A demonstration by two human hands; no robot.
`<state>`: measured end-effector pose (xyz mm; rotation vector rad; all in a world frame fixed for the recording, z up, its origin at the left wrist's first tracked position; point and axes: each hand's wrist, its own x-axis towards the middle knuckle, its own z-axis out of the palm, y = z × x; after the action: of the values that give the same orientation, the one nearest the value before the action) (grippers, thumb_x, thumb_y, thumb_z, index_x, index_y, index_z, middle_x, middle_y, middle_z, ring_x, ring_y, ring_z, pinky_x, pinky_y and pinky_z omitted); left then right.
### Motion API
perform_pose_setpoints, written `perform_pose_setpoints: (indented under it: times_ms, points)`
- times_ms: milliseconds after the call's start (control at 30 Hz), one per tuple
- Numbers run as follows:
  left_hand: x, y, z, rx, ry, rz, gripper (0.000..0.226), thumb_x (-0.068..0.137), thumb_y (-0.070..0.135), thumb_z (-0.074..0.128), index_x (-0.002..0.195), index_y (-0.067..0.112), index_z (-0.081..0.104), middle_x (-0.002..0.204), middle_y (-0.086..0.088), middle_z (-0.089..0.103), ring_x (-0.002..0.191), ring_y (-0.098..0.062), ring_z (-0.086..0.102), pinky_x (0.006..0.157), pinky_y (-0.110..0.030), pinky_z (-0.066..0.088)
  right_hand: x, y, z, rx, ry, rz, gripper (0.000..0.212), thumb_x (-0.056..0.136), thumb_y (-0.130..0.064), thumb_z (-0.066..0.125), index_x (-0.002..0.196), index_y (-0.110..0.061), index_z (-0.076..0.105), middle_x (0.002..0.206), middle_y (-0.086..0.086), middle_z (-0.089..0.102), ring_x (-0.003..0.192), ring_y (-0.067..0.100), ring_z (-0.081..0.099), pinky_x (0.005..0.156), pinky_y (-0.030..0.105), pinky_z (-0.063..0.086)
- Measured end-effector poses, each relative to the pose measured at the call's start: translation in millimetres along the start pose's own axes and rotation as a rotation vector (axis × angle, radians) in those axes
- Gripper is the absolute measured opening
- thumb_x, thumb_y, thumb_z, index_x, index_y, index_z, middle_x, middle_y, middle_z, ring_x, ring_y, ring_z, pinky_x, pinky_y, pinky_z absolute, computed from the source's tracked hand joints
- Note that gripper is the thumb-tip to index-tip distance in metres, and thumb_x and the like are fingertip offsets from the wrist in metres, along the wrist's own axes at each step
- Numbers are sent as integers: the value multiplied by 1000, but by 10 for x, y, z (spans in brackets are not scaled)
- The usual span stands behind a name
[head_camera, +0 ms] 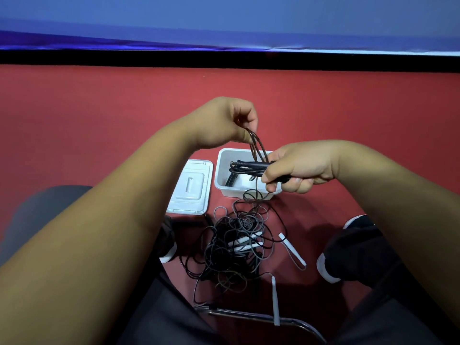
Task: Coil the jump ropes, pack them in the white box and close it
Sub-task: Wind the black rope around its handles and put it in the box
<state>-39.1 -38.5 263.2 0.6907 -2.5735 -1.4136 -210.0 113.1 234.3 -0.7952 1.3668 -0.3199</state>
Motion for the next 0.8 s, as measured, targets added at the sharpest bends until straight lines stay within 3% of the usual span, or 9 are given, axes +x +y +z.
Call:
perform_pose_setpoints:
  times_ms: [100,200,400,500,600,700,800]
  points:
    - [-19,40,-39,154,-34,24,22,82,-1,82,89,18,74,86,0,76,79,-8,70,83,-28,58,82,47,-75,-5,119,11,11,102,-4,53,108,-12,53,87,13,64,44,9,27,39,12,19]
    - [-46,36,-48,282,-70,28,21,86,6,81,97,23,76,92,5,78,88,-9,73,87,-31,58,141,78,-174,-40,294,-28,13,103,-8,56,115,-12,55,88,13,65,45,11,33,38,18,24]
    - [-29,-73,34,269,-93,-98,20,89,9,81,104,21,77,93,7,79,91,-10,75,94,-35,58,199,75,-277,-37,502,-137,16,101,-11,56,116,-8,54,81,8,55,51,15,37,43,25,28]
    - [-5,-102,100,283,-115,-178,17,88,7,80,102,15,75,88,3,80,85,-12,76,87,-31,59,214,24,-229,-5,548,-192,11,98,-10,55,109,-12,53,82,8,57,50,14,40,44,25,31]
    - [7,-120,177,269,-160,-258,18,86,10,83,101,12,74,88,-6,79,85,-25,77,79,-37,64,233,-14,-194,86,539,-244,12,97,-11,57,108,-12,53,84,8,57,49,14,38,44,25,28]
    - [23,-132,225,240,-115,-322,10,92,16,79,98,8,77,81,-11,75,73,-26,75,66,-34,65,210,-48,-155,177,496,-292,10,97,-11,60,105,-13,54,81,5,54,48,11,32,40,22,24]
    - [34,-134,243,180,-52,-323,14,98,20,73,102,8,79,77,-11,72,67,-26,72,58,-31,63,158,-83,-133,291,455,-343,18,101,-24,69,104,-16,53,74,0,52,50,10,28,40,20,18]
